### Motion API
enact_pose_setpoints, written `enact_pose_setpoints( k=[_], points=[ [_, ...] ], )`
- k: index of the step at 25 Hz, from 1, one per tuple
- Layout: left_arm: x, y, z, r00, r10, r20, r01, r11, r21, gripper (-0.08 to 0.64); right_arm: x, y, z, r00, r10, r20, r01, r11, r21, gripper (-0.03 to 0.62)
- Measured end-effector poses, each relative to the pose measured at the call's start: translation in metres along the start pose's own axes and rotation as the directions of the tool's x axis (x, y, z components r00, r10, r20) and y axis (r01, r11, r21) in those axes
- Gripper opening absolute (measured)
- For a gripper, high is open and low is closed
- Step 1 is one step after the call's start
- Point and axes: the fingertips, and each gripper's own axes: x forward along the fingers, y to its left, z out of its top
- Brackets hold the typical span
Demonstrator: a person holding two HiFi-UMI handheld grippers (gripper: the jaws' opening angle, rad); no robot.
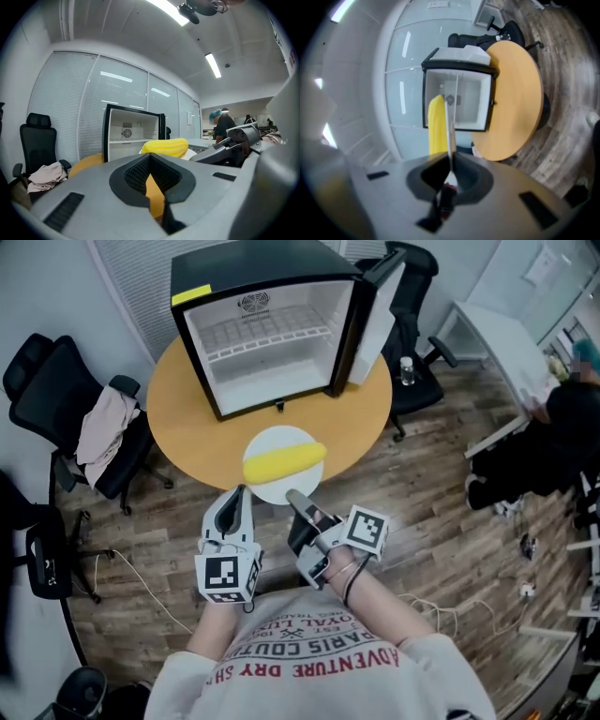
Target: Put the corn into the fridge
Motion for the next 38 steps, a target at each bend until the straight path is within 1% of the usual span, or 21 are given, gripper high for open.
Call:
enact_pose_setpoints(
  k=[3, 7, 10, 14, 18, 21, 29, 38],
  points=[
    [0.039, -0.011, 0.006, 0.998, 0.061, 0.002, -0.061, 0.998, -0.018, 0.025, 0.008, 0.003, 0.042, 0.998, -0.002, -0.067, 0.002, 1.000, 0.001, 0.038],
    [0.081, -0.021, 0.013, 0.991, 0.133, 0.011, -0.132, 0.991, -0.031, 0.025, 0.016, 0.001, 0.091, 0.992, -0.016, -0.128, 0.014, 1.000, -0.018, 0.038],
    [0.100, -0.020, 0.016, 0.985, 0.170, 0.015, -0.169, 0.985, -0.033, 0.025, 0.028, 0.001, 0.111, 0.987, -0.019, -0.161, 0.015, 1.000, -0.026, 0.038],
    [0.130, -0.023, 0.018, 0.981, 0.194, 0.009, -0.194, 0.980, -0.035, 0.025, 0.043, 0.000, 0.142, 0.983, -0.009, -0.185, 0.008, 1.000, -0.005, 0.038],
    [0.147, -0.004, 0.020, 0.979, 0.204, 0.005, -0.203, 0.979, -0.029, 0.025, 0.070, 0.006, 0.152, 0.980, -0.002, -0.197, 0.001, 1.000, -0.005, 0.038],
    [0.163, 0.011, 0.025, 0.977, 0.213, 0.019, -0.213, 0.977, -0.023, 0.025, 0.091, 0.007, 0.164, 0.979, 0.007, -0.202, -0.009, 1.000, -0.009, 0.038],
    [0.209, 0.066, 0.035, 0.976, 0.212, 0.042, -0.212, 0.977, -0.004, 0.025, 0.160, 0.013, 0.190, 0.983, 0.030, -0.179, -0.028, 1.000, 0.013, 0.038],
    [0.243, 0.111, 0.037, 0.975, 0.218, 0.050, -0.217, 0.976, -0.021, 0.025, 0.221, 0.019, 0.217, 0.987, 0.023, -0.160, -0.017, 0.999, 0.039, 0.038]
  ],
)
